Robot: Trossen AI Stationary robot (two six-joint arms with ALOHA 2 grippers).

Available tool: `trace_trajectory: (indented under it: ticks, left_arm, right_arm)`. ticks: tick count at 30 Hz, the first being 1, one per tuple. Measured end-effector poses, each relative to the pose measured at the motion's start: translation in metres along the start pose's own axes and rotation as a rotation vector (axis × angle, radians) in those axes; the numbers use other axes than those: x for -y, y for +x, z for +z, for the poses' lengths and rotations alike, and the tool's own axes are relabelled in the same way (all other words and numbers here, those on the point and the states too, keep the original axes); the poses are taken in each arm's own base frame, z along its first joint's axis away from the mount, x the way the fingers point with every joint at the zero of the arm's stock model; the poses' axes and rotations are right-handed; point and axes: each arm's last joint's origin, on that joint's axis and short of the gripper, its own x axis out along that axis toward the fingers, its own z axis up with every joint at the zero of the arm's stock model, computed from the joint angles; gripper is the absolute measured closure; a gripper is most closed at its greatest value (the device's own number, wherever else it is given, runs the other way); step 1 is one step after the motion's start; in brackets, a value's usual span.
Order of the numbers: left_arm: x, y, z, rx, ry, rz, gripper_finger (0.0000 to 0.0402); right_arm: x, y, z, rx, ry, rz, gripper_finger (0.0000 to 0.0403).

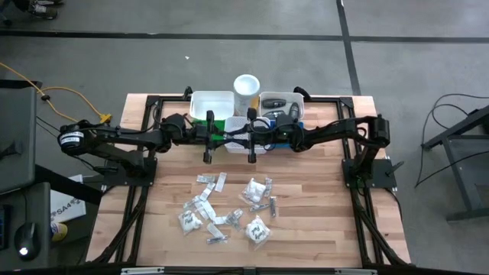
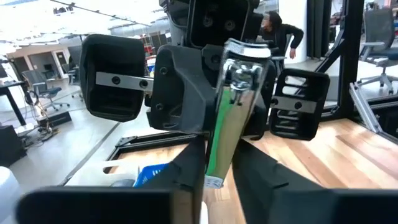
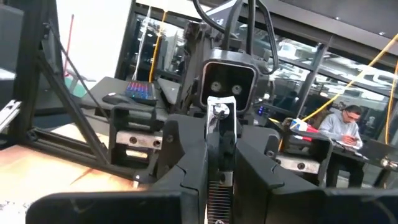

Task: Pick & Place Travel size toiletries
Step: Put the silver nail cutter into the top left white bin

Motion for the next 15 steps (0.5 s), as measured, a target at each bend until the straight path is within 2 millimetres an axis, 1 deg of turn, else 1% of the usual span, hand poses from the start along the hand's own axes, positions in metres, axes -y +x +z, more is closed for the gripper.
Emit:
trace_trajectory:
  ticks: [2,5,7,12,15]
  left_arm:
    - [0.0,0.0,0.0,-0.005,0.007,0.005,0.0359]
    - [0.0,0.0,-0.002,-0.017,0.009,0.003,0.0359]
    - [0.0,0.0,-0.002,-0.023,0.002,-0.002,0.0359]
    - [0.0,0.0,-0.004,-0.05,-0.004,0.03,0.0359]
    - [-0.001,0.0,-0.008,-0.097,0.011,0.083,0.0359]
  right_arm:
    - [0.0,0.0,0.0,-0.002,0.017,-0.002,0.0352]
    - [0.0,0.0,-0.001,-0.01,0.022,0.001,0.0344]
    - [0.0,0.0,-0.001,-0.015,0.022,-0.015,0.0328]
    - [-0.003,0.001,0.0,-0.041,0.124,-0.128,0.0261]
    - [0.0,-0.001,0.01,-0.037,0.166,-0.15,0.0209]
